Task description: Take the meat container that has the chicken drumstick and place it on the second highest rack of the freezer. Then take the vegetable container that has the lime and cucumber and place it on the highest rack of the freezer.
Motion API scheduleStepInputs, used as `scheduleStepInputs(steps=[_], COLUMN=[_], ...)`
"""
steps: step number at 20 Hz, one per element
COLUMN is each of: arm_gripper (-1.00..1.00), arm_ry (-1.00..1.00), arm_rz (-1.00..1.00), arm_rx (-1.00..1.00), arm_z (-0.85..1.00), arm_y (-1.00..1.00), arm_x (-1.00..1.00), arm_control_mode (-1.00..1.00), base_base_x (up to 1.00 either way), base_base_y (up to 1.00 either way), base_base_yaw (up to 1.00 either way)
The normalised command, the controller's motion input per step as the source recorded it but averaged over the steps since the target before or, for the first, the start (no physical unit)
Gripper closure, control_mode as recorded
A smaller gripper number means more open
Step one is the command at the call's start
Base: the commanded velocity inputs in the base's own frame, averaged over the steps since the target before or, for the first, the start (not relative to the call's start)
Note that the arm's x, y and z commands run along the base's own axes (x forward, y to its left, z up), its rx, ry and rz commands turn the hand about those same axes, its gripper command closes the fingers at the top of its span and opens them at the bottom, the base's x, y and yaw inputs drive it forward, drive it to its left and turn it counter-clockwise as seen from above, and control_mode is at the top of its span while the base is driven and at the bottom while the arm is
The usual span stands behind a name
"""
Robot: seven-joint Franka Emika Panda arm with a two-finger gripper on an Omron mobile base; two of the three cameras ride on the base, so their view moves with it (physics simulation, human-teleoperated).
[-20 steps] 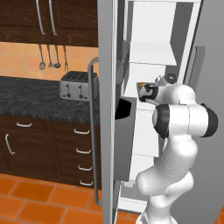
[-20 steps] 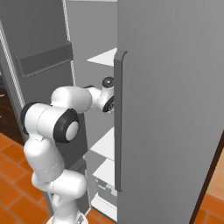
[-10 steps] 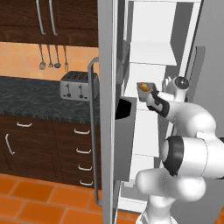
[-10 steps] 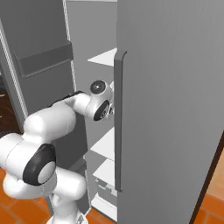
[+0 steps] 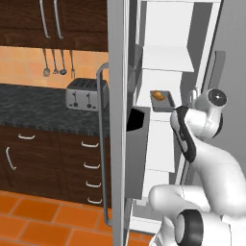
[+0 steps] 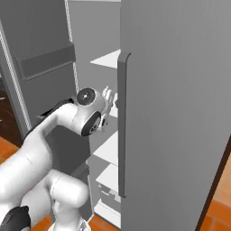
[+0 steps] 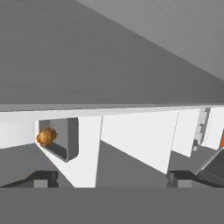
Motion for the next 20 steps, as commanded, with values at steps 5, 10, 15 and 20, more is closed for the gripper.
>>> scheduleStepInputs(steps=[5,10,15,20], arm_gripper=[-1.00,-1.00,-1.00,-1.00], arm_ry=[0.03,0.03,0.00,0.01], arm_rz=[0.10,0.12,0.00,-0.11], arm_rx=[-0.05,-0.08,0.00,0.00], arm_z=[0.25,0.28,0.48,0.68], arm_y=[0.32,0.19,0.07,0.00], arm_x=[-1.00,-1.00,-0.85,-0.31], arm_control_mode=[-1.00,-1.00,-1.00,-1.00], base_base_x=[0.00,0.00,0.00,0.00], base_base_y=[0.00,0.00,0.00,0.00], base_base_yaw=[0.00,0.00,0.00,0.00])
